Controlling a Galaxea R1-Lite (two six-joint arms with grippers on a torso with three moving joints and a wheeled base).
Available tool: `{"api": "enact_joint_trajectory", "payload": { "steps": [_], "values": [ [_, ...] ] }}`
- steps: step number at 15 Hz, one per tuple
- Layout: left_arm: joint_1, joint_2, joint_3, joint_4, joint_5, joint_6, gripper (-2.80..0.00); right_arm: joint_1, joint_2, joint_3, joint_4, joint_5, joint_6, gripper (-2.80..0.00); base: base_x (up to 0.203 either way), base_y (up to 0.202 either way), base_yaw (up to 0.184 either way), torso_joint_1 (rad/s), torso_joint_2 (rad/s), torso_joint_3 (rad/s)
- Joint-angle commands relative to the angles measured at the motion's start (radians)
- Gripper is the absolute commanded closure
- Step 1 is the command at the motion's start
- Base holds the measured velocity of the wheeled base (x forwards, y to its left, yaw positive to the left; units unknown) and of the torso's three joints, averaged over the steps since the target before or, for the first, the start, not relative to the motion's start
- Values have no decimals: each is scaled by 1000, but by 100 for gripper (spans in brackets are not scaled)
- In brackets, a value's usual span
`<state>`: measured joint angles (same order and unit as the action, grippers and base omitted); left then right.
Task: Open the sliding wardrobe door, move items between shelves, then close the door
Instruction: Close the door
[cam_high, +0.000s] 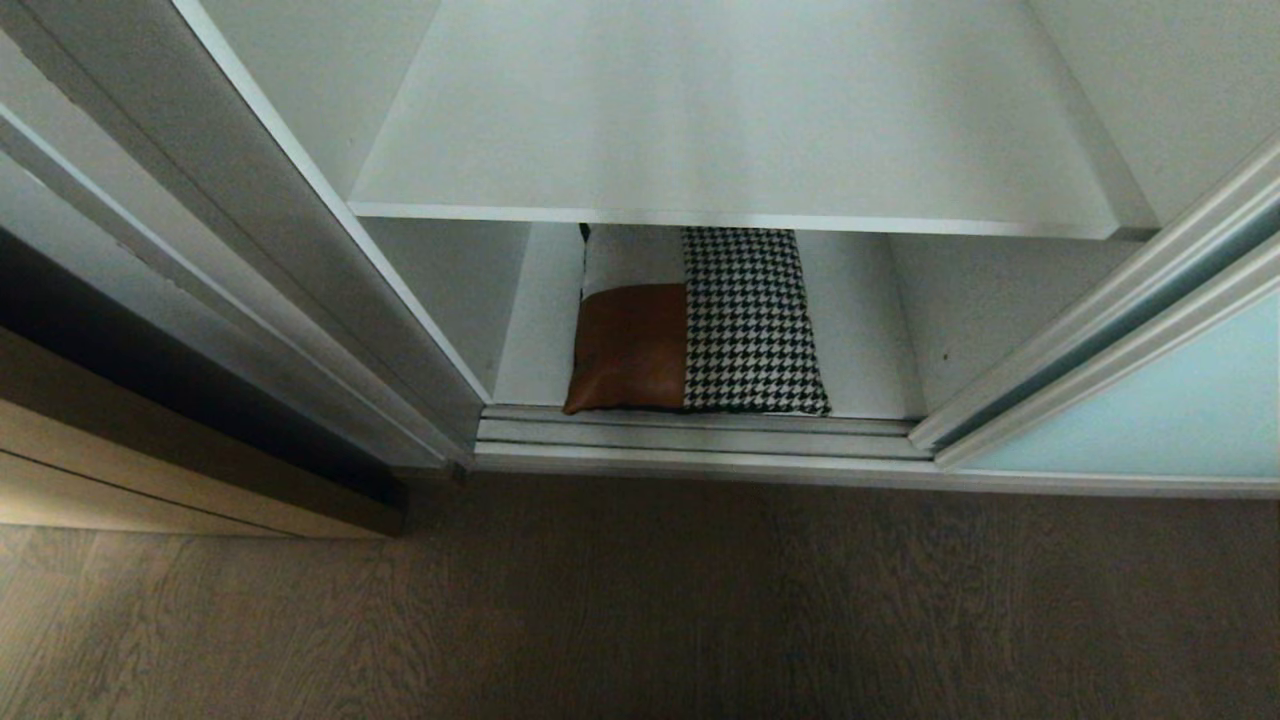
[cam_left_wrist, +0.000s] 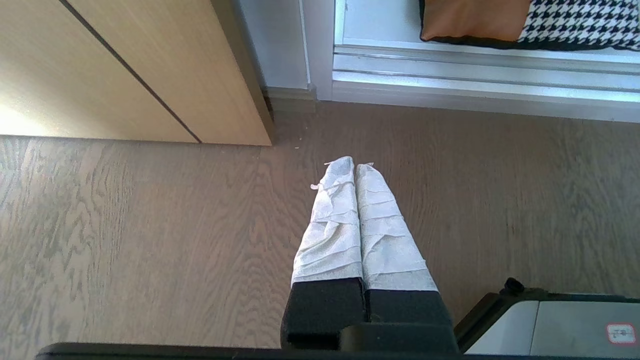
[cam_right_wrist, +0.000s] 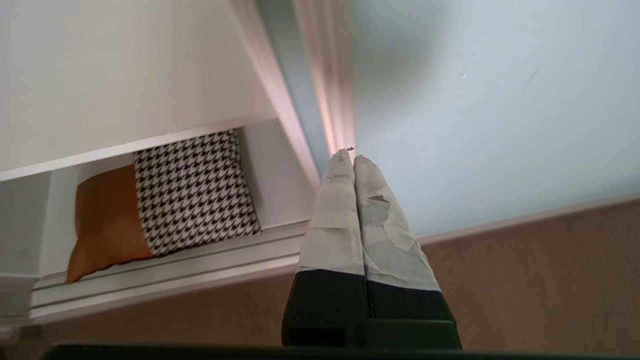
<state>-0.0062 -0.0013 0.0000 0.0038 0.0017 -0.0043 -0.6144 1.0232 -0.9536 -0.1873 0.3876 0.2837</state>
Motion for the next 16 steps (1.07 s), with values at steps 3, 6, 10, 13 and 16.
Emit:
{"api": "enact_joint_trajectory", "payload": {
  "steps": [3,6,10,13,16],
  "values": [
    [0,0,2,1,0,0,0,-24,66,26,-75,43,0,0,0,0,0,0,0,0],
    [0,0,2,0,0,0,0,-24,113,14,-87,45,0,0,0,0,0,0,0,0],
    [0,0,2,-1,0,0,0,-23,184,-37,-110,42,9,0,0,0,0,0,0,0],
    [0,1,2,0,0,0,0,-19,227,-59,-112,42,12,0,0,0,0,0,0,0],
    [0,0,2,1,0,0,0,1,257,-77,-118,42,11,0,0,0,0,0,0,0]
  ]
}}
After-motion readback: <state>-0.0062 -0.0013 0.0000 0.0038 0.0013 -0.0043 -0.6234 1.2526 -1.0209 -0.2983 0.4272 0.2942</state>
